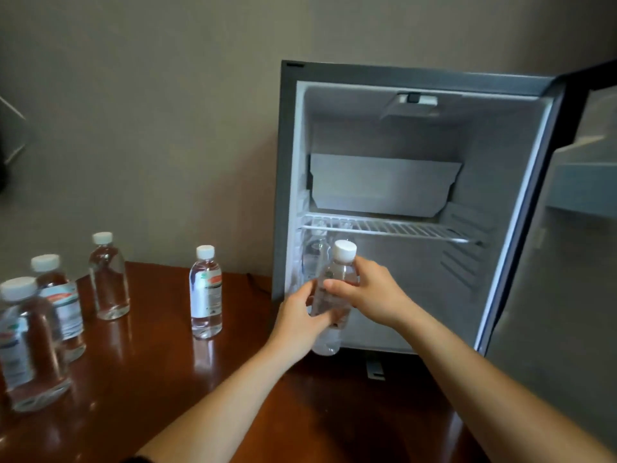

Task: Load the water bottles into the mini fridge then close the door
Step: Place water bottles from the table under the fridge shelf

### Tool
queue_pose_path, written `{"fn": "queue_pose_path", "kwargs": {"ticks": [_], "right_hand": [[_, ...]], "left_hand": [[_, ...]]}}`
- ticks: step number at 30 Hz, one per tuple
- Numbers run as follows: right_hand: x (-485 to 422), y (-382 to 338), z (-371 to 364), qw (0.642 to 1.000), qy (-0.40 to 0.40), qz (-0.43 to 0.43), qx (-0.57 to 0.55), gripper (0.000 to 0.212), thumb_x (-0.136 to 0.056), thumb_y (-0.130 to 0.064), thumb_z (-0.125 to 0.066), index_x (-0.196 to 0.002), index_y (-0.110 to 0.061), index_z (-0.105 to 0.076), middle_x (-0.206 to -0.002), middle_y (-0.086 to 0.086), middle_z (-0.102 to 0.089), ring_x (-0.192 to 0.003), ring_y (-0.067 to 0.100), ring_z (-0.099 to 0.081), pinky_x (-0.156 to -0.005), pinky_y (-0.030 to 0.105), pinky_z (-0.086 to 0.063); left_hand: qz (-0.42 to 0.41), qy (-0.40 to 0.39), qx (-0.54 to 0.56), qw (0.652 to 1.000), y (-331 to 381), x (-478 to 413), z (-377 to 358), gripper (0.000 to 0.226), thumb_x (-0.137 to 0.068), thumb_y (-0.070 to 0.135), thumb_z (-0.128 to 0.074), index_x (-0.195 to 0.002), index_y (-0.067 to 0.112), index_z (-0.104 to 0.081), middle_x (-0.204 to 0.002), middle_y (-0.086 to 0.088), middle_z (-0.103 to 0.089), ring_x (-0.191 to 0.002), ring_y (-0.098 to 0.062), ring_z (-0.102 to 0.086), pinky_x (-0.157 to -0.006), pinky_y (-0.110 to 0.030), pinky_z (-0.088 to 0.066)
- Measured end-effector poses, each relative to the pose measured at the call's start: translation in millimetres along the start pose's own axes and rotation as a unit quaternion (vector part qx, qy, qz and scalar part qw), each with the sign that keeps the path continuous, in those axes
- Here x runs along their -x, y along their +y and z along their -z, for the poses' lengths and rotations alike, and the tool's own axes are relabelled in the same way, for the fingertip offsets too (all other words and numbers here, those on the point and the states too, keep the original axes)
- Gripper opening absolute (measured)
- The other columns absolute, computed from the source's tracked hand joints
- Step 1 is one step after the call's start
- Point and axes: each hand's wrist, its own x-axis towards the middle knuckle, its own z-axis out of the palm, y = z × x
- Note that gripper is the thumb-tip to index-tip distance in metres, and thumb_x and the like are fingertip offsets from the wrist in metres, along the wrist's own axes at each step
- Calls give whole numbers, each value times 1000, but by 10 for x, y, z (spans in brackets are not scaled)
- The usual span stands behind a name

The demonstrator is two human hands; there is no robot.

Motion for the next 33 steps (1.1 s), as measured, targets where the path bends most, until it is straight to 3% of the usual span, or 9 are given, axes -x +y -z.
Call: {"fn": "queue_pose_path", "kwargs": {"ticks": [2,6,10,15,18,21,24,27,33], "right_hand": [[-52,87,16,1000,12,-17,13,25,-83,-30,-69,-105,-19,-61,-103,-3,-70,-95,14,-67,-88,34,-52],[-167,255,11,998,12,-42,41,19,-84,-27,-69,-97,-19,-58,-93,-4,-65,-86,14,-62,-74,27,-47],[-302,474,-21,996,39,-73,31,33,-77,-37,-70,-104,-19,-62,-98,0,-71,-92,20,-67,-86,40,-54],[-527,589,-13,993,37,-108,33,33,-83,-36,-67,-110,-18,-60,-106,2,-67,-97,23,-63,-82,34,-51],[-693,607,-36,991,36,-122,39,39,-86,-35,-65,-117,-14,-54,-113,5,-61,-103,25,-59,-81,32,-46],[-867,662,-85,990,45,-127,34,46,-87,-37,-65,-122,-11,-51,-119,7,-60,-108,28,-58,-86,33,-47],[-1021,696,-149,991,47,-126,23,48,-88,-35,-64,-126,-10,-48,-120,9,-61,-108,27,-58,-84,33,-48],[-1168,725,-185,988,52,-142,15,51,-88,-34,-64,-130,-10,-45,-123,9,-60,-111,28,-58,-81,30,-45],[-1267,799,-203,987,55,-150,15,62,-88,-35,-63,-138,-9,-38,-132,11,-55,-118,29,-55,-90,33,-47]], "left_hand": [[8,9,27,1000,-76,-90,-142,38,-77,23,-75,-110,30,-59,-101,16,-67,-101,-3,-60,-76,-7,-47],[14,28,41,999,-192,-165,-386,41,-83,23,-69,-118,34,-49,-107,20,-57,-97,8,-51,-76,-7,-42],[9,30,22,999,-326,-197,-568,53,-88,20,-62,-134,33,-39,-129,14,-47,-120,-1,-44,-98,-18,-36],[20,13,7,1000,-433,-296,-676,68,-93,24,-55,-149,32,-15,-152,14,-24,-140,-2,-21,-118,-32,-21],[12,8,11,1000,-508,-419,-704,72,-91,29,-53,-149,35,-11,-156,12,-21,-143,-5,-21,-119,-38,-21],[25,-23,-36,999,-513,-479,-732,78,-94,31,-51,-149,31,6,-156,15,-1,-145,-7,-8,-120,-33,-16],[13,-34,-108,993,-569,-531,-780,86,-94,33,-51,-147,31,16,-157,11,13,-145,-11,-9,-118,-34,-19],[-4,-30,-142,989,-606,-652,-791,88,-93,34,-51,-146,26,20,-158,6,15,-147,-14,-9,-117,-35,-22],[-22,-25,-170,985,-678,-752,-835,90,-93,33,-51,-145,21,22,-156,4,21,-147,-12,1,-118,-32,-17]]}}
